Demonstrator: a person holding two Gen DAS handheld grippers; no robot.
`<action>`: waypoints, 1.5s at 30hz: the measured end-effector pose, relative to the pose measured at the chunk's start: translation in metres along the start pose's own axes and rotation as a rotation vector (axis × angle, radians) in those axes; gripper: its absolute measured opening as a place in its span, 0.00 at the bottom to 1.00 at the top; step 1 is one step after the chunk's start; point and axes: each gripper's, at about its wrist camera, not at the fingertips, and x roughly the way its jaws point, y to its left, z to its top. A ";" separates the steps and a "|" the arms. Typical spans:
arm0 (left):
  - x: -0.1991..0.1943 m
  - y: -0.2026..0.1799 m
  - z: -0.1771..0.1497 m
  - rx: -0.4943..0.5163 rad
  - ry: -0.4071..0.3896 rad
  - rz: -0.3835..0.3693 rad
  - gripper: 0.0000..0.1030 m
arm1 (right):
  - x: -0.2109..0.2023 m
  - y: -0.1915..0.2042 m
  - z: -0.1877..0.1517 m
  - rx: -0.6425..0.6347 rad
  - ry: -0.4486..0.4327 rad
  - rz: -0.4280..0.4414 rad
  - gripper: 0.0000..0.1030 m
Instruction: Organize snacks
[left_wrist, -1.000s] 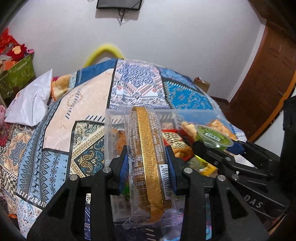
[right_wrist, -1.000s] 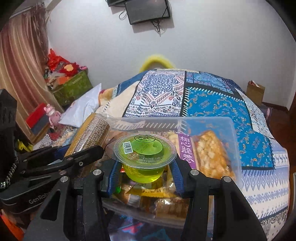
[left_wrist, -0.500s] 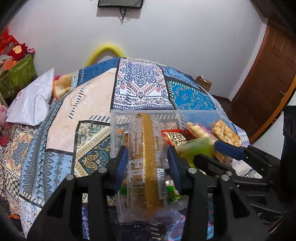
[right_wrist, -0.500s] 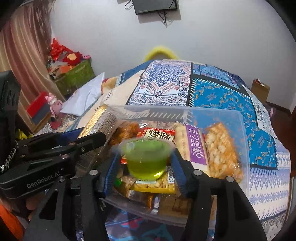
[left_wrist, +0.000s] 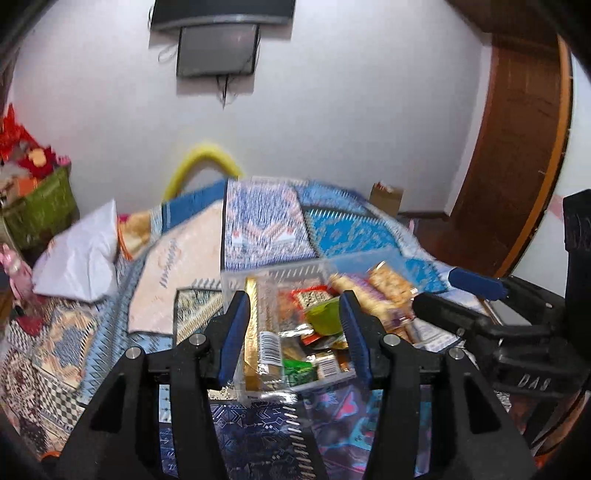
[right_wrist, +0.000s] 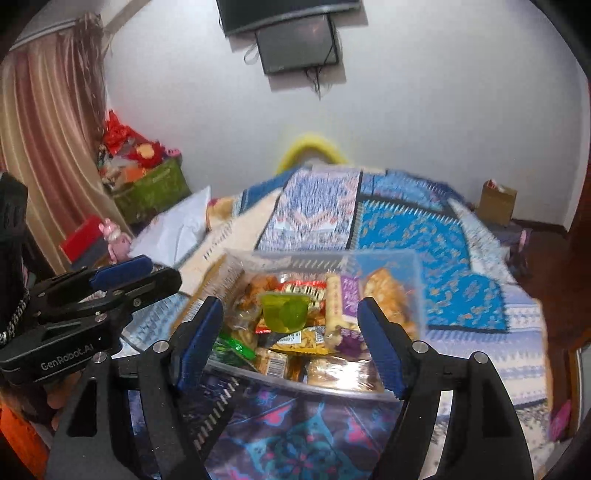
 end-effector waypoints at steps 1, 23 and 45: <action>-0.013 -0.003 0.002 0.004 -0.026 -0.002 0.48 | -0.012 0.001 0.002 0.000 -0.024 0.001 0.70; -0.148 -0.030 -0.016 0.041 -0.316 0.021 0.99 | -0.128 0.027 -0.014 -0.040 -0.324 -0.068 1.00; -0.147 -0.033 -0.023 0.039 -0.309 0.005 0.99 | -0.137 0.032 -0.026 -0.051 -0.325 -0.067 1.00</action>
